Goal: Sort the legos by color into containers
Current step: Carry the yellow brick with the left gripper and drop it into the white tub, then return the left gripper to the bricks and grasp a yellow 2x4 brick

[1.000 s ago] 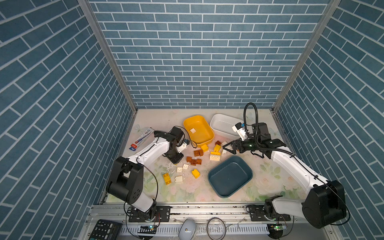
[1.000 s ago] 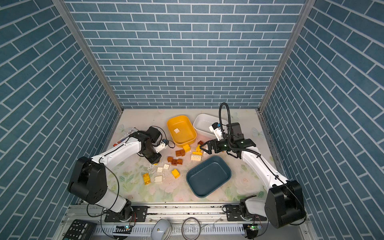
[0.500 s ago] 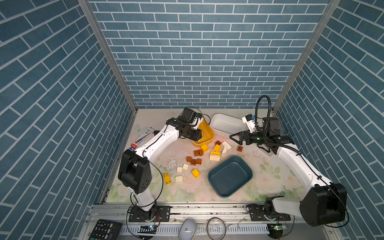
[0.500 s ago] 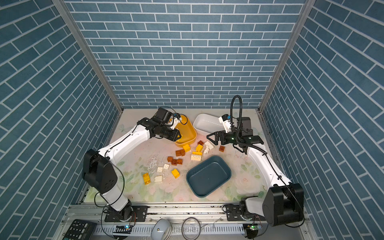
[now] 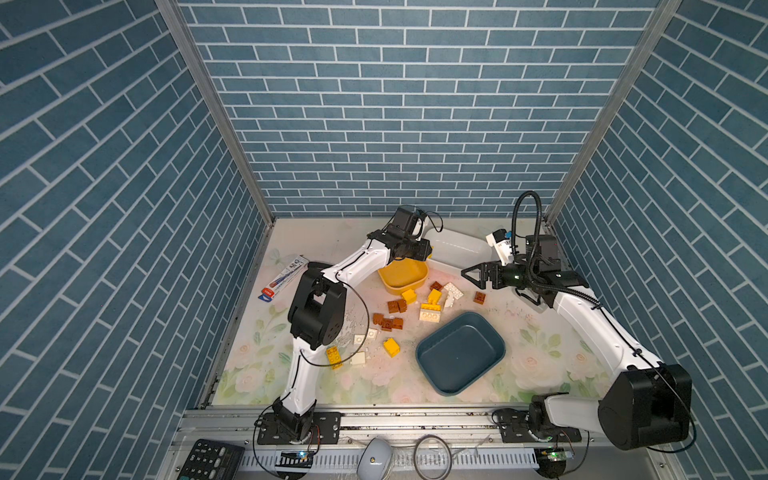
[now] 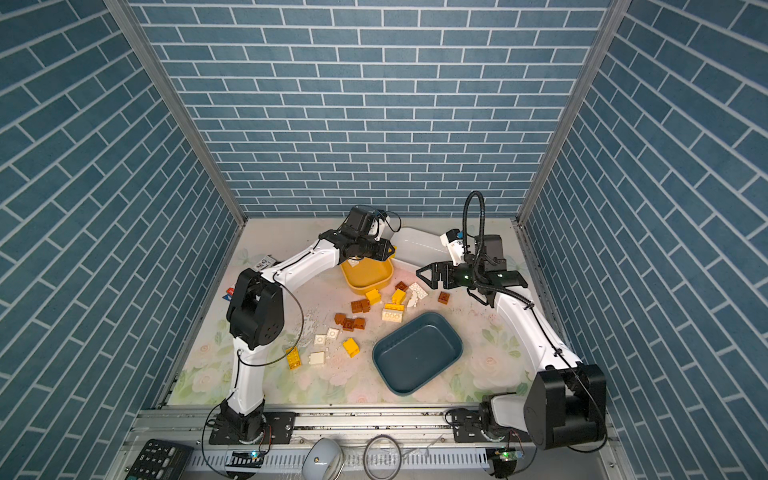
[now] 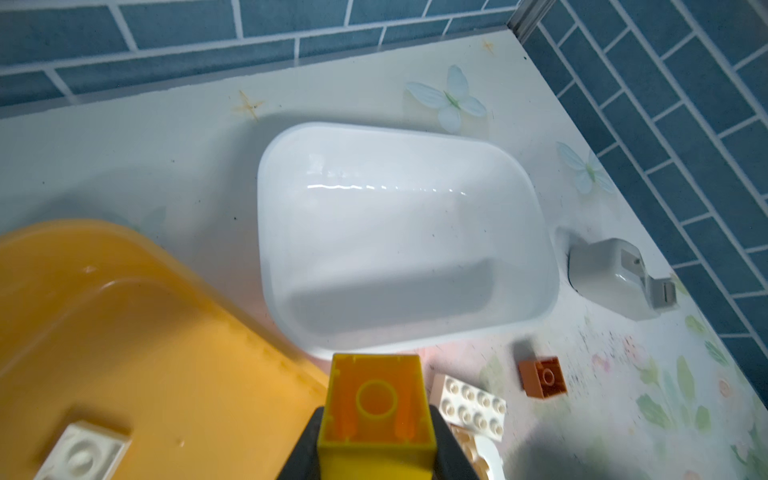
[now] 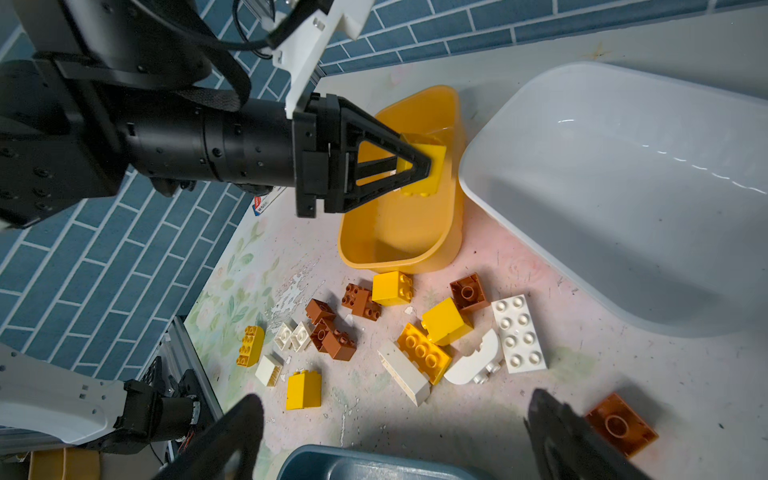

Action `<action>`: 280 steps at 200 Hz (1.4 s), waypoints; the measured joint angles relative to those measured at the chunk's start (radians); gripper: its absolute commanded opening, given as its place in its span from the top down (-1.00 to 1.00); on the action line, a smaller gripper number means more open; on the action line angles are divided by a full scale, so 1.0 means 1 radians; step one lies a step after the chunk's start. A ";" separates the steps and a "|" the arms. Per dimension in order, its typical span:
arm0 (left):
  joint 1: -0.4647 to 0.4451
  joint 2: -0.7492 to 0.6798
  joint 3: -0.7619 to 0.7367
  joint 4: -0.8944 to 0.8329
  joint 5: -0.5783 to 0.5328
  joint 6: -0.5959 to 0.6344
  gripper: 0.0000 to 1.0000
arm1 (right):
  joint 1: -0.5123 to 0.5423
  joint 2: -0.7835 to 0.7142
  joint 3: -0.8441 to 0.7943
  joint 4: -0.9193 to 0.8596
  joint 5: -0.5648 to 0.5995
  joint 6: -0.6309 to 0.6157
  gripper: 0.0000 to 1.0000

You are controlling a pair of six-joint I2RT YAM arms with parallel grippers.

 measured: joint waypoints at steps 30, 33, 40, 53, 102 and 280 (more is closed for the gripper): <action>0.000 0.100 0.084 0.076 -0.023 -0.003 0.50 | -0.006 0.000 0.000 -0.013 0.014 -0.002 -0.97; -0.001 0.109 0.092 0.080 -0.025 -0.003 0.49 | -0.007 0.000 0.000 -0.014 0.014 -0.002 -0.98; -0.001 0.133 0.114 0.088 -0.033 -0.003 0.47 | -0.009 0.000 0.000 -0.016 0.018 -0.003 -0.97; -0.002 0.174 0.161 0.092 -0.048 -0.002 0.43 | -0.010 0.000 0.000 -0.018 0.023 -0.003 -0.97; -0.006 0.274 0.313 0.039 -0.098 0.021 -0.06 | -0.013 0.000 0.007 -0.041 0.032 -0.011 -0.98; 0.011 -0.657 -0.565 -0.526 -0.250 -0.141 -0.60 | 0.056 -0.002 0.007 -0.094 -0.079 -0.011 -0.97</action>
